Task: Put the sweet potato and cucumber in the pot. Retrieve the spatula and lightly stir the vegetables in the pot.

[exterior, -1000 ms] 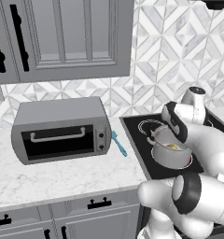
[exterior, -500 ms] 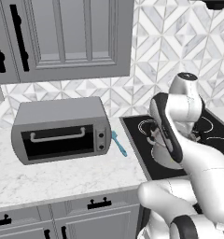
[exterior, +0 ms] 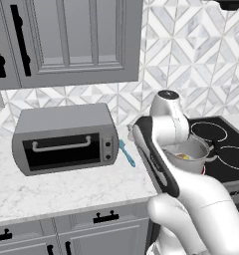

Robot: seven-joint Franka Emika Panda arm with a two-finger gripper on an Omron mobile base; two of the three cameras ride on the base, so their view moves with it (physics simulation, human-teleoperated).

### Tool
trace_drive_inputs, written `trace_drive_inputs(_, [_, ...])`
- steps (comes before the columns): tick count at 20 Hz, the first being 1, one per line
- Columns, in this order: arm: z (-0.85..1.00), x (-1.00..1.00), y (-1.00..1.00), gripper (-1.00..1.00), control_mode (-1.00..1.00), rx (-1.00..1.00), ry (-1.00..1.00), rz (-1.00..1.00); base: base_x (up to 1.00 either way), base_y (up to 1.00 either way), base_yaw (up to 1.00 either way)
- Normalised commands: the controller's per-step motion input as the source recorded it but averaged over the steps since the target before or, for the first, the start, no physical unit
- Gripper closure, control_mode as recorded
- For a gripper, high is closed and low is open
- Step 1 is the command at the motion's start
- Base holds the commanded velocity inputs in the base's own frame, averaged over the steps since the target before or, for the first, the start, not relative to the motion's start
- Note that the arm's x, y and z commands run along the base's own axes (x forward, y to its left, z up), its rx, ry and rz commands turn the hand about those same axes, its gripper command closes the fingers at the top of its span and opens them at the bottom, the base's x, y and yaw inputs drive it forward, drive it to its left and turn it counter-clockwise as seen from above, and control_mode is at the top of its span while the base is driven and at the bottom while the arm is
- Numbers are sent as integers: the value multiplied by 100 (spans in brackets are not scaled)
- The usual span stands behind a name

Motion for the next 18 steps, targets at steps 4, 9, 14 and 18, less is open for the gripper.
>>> trace_drive_inputs(4, [-59, 48, 49, -100, -100, -1, 0, 20, 0, 0, 0])
trace_drive_inputs(9, [-37, 51, 11, -100, -100, -10, 0, 11, 0, 0, 0])
trace_drive_inputs(14, [-31, 42, 0, -100, -100, -16, 1, 9, 0, 0, 0])
trace_drive_inputs(18, [-30, 28, 0, -100, -100, -6, 1, 14, 0, 0, 0])
